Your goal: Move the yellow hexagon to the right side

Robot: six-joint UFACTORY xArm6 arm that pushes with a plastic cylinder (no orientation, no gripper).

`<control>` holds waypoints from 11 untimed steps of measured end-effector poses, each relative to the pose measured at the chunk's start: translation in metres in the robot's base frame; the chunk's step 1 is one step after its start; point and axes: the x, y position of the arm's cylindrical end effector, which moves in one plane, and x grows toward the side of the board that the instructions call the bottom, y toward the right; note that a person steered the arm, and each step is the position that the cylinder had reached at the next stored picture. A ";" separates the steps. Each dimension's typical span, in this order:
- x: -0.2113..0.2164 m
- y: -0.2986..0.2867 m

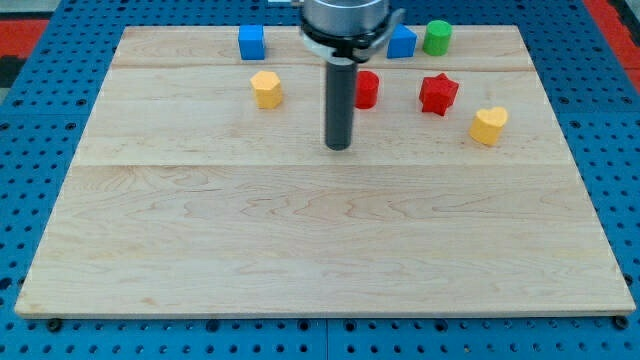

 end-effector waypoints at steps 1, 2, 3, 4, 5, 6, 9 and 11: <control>-0.011 -0.051; -0.028 -0.101; -0.057 -0.117; -0.073 -0.117; -0.083 -0.108; -0.085 -0.083; -0.110 -0.058; -0.130 -0.062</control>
